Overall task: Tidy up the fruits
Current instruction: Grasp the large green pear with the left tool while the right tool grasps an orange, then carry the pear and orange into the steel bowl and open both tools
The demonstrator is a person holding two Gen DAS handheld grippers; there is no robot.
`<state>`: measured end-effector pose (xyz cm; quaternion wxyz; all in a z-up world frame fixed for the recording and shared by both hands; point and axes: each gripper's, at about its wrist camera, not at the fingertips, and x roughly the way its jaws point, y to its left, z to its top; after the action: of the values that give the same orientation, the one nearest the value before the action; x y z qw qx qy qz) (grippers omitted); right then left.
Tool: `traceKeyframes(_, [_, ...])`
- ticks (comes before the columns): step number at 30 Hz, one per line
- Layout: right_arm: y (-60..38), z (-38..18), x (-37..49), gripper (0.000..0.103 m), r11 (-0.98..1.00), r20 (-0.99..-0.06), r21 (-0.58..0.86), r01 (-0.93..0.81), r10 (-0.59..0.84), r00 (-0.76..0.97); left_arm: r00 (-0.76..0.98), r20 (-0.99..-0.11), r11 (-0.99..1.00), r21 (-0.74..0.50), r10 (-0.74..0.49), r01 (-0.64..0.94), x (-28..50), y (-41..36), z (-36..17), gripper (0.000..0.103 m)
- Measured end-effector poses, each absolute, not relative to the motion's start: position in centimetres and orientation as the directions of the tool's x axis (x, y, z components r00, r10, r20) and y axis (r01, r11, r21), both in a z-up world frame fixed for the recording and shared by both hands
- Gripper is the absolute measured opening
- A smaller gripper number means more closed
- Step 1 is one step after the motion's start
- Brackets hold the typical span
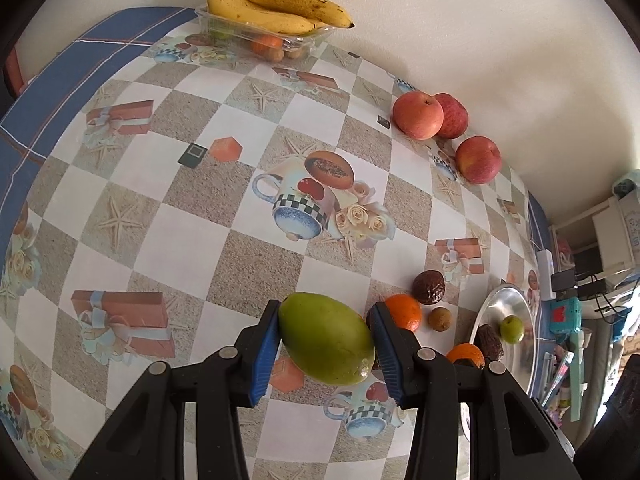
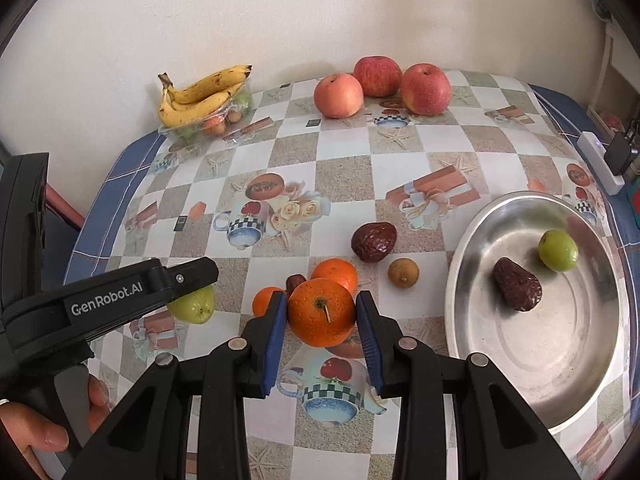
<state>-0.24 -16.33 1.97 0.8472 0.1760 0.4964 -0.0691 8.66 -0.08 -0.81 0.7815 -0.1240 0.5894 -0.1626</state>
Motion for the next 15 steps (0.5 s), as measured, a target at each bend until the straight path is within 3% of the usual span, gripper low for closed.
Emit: traceKeyframes(15, [-23.2,1.8,-2.7,0.037,0.868,-0.879,0.233,0.439,-0.006,0.478,0.223,-0.877,0.903,-0.391,-0.424,0.179,6.7,-4.1,-0.6,0.048])
